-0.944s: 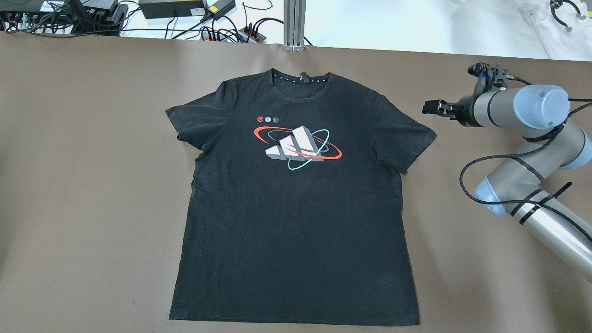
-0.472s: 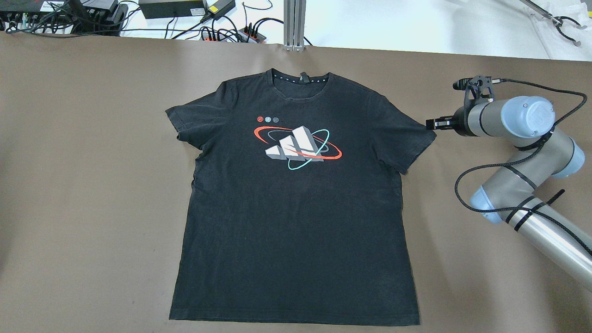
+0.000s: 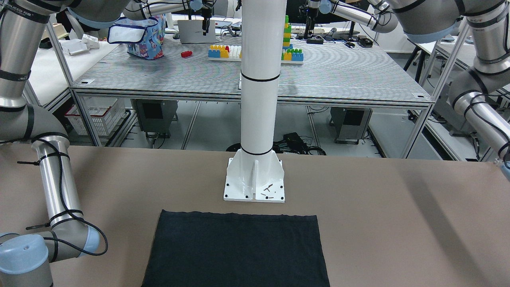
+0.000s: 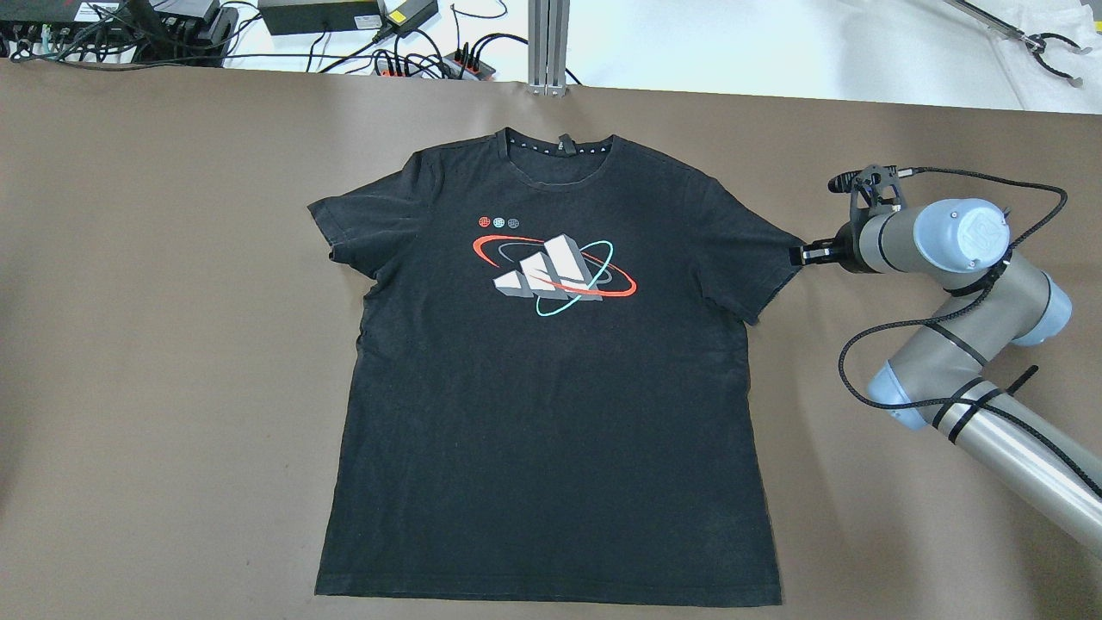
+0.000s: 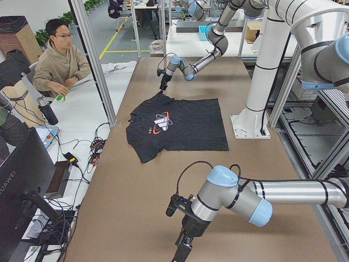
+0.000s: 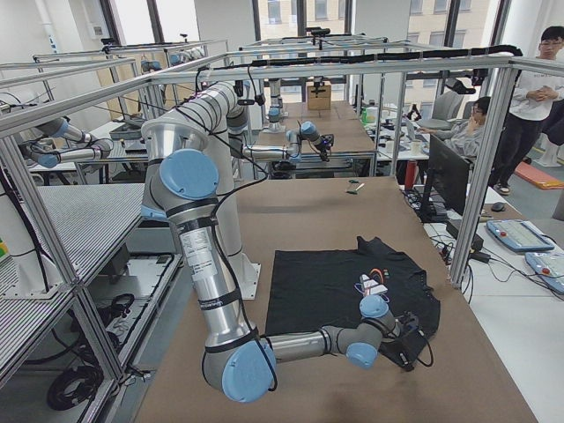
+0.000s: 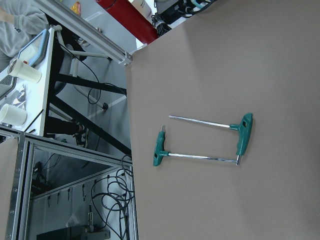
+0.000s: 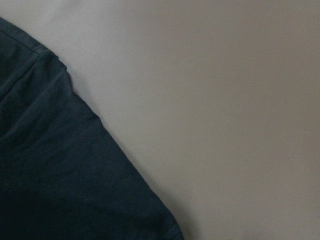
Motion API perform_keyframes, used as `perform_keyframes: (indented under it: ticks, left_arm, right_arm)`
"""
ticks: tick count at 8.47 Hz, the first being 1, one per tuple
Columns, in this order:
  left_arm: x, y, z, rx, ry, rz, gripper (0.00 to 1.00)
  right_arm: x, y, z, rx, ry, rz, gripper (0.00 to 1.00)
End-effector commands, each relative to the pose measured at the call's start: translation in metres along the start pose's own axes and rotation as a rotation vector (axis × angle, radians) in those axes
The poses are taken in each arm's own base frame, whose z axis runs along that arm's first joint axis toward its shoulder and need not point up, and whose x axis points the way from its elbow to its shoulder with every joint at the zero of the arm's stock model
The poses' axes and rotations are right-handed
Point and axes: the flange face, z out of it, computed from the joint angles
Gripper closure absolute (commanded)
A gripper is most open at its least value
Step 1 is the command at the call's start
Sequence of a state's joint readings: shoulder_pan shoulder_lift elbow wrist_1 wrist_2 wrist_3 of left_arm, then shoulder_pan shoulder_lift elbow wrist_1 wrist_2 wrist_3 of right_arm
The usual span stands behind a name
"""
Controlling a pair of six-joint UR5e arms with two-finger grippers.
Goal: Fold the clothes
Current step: 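Move the right gripper toward the black T-shirt's shoulder farthest from the robot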
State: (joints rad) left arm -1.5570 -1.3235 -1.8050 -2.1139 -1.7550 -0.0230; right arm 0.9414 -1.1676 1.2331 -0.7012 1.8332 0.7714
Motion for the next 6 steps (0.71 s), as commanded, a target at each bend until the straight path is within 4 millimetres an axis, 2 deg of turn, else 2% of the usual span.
perform_keyframes:
  ticks: [1,2,3,5,6]
  left_arm:
    - [0.000,0.000,0.000,0.001,0.001,0.000,0.00]
    - [0.000,0.000,0.000,0.001,0.000,0.000,0.00]
    - [0.000,0.000,0.000,0.001,0.000,0.000,0.00]
    - [-0.001,0.000,-0.001,0.002,-0.001,-0.001,0.00]
    - [-0.001,0.000,-0.001,0.003,-0.001,-0.001,0.00]
  right_arm:
    - [0.003,0.002,0.004,-0.009,0.007,-0.020,0.59]
    - [0.001,0.001,0.004,-0.008,0.004,-0.021,0.93]
    - [-0.002,-0.001,0.002,-0.002,-0.001,-0.026,1.00]
    - [-0.010,-0.006,-0.006,0.009,-0.016,-0.030,1.00]
    - [-0.027,-0.015,-0.026,0.019,-0.036,-0.028,1.00]
